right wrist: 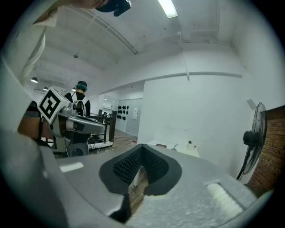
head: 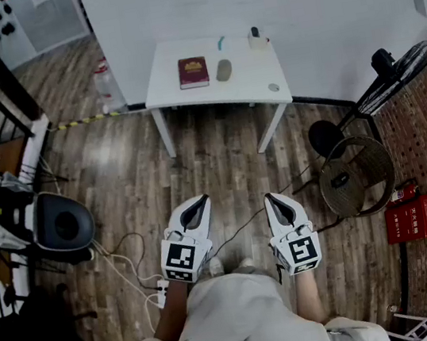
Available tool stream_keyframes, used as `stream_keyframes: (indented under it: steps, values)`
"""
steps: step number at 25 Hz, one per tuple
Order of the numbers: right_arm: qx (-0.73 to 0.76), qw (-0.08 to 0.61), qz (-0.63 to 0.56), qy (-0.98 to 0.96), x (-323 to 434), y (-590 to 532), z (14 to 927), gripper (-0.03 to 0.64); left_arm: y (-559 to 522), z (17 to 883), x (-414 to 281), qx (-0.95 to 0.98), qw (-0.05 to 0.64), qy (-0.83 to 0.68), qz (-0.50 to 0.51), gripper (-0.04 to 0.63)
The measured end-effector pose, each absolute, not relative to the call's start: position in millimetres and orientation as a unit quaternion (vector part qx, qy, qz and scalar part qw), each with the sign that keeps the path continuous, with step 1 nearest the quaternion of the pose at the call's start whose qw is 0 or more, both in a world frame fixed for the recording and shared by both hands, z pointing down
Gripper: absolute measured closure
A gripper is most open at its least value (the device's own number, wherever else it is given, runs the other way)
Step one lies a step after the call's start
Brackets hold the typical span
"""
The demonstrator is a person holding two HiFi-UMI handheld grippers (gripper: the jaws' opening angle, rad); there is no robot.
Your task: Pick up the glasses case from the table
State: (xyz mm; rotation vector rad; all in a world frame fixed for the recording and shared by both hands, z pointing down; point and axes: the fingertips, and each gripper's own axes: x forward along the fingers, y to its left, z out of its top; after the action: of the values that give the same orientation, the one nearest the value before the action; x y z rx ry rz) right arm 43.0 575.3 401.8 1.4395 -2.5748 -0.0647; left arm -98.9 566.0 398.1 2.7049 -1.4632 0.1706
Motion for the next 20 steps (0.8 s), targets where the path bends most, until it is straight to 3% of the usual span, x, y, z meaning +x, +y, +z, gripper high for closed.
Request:
stream_keyframes:
  steps: [20]
  values:
    - [0.496,0.091,-0.007,-0.864,24.7,515.2,407.4,0.612,504.0,402.6,-119.3,0.878,0.041,-0.474,0.049,0.577]
